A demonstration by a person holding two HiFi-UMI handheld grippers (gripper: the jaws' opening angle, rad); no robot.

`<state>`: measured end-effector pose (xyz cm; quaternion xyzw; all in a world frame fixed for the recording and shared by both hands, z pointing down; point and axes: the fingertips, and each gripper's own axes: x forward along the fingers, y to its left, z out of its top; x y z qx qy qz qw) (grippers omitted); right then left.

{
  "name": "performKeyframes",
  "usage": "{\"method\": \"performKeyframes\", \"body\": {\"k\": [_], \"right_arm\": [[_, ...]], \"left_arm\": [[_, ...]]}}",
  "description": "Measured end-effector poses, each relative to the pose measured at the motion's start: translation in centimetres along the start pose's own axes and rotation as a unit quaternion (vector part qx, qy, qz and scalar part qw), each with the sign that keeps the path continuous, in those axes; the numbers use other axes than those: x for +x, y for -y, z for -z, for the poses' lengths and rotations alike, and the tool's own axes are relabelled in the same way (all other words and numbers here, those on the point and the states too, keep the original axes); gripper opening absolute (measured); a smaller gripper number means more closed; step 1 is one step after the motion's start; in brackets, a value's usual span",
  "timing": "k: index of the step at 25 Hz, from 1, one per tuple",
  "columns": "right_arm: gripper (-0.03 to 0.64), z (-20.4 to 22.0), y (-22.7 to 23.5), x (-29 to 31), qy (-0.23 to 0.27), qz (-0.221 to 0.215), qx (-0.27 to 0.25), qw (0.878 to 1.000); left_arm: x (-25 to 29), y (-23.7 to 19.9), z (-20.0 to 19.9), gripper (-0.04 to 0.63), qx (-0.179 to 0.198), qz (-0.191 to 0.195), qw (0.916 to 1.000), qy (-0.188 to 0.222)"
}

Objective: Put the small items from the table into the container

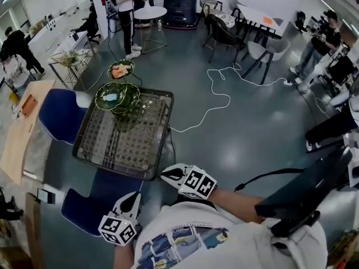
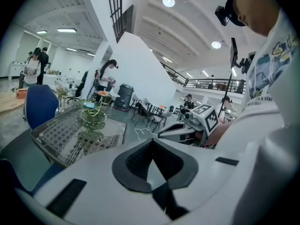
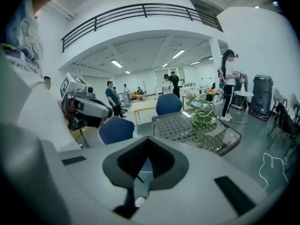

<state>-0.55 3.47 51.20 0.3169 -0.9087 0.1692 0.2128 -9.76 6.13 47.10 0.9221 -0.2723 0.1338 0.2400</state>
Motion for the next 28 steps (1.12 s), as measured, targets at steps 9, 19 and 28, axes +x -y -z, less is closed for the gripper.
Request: {"method": "performKeyframes", "body": {"k": [9, 19, 28], "right_arm": [[0.009, -1.4, -3.4, -1.8, 0.002, -0.025, -0.04, 0.999], [0.009, -2.5, -5.1, -0.1, -0.009, -0.064, -0.064, 0.996], [0.008, -0.3, -5.3, 0.2, -0.016, -0.077, -0.073, 0.994]], "left_arm": [[-1.9, 2.5, -0.5, 0.008, -0.009, -0.014, 0.9998, 0.013], [-3.4, 1.8, -0.3, 0.008, -0.048, -0.033, 0.9975, 0.04], [-2.6, 1.7, 1.4, 0.008, -0.057, -0.044, 0.9961, 0.052]]}}
